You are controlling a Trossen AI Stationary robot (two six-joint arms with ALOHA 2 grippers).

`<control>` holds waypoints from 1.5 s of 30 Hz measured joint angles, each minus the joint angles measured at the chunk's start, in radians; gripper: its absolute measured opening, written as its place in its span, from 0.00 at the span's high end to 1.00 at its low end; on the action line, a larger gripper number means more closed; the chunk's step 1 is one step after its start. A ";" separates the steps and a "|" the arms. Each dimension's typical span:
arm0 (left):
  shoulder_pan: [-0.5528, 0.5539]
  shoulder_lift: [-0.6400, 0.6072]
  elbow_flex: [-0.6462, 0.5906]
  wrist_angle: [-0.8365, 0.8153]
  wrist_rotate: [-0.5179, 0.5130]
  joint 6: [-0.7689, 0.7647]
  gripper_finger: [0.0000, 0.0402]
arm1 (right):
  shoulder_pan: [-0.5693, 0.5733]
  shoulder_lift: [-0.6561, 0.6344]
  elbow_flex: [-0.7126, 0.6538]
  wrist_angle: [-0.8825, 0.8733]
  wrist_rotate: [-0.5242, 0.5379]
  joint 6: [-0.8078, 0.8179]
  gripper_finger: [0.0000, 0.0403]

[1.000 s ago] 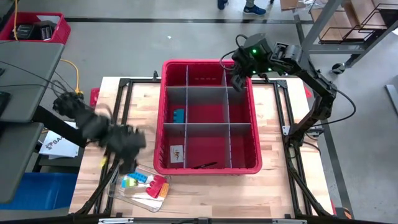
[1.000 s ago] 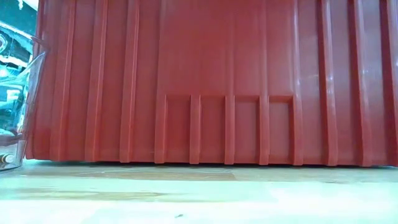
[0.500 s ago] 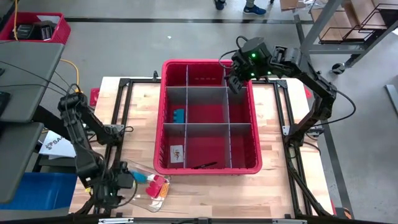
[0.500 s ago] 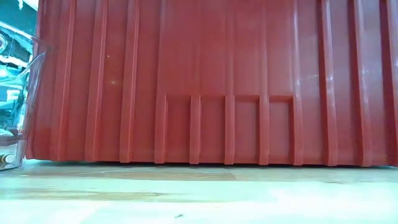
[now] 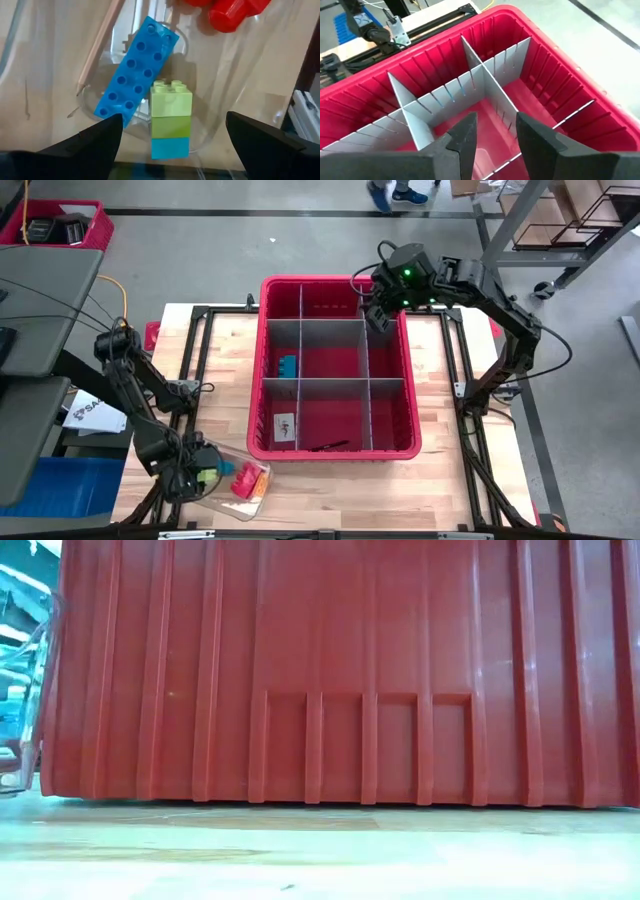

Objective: Sort blocks
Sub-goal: Put the green block into the bin

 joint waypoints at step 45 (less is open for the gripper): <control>0.092 0.307 0.182 -0.059 0.078 0.246 0.65 | 0.000 0.000 0.000 -0.008 0.031 -0.017 0.68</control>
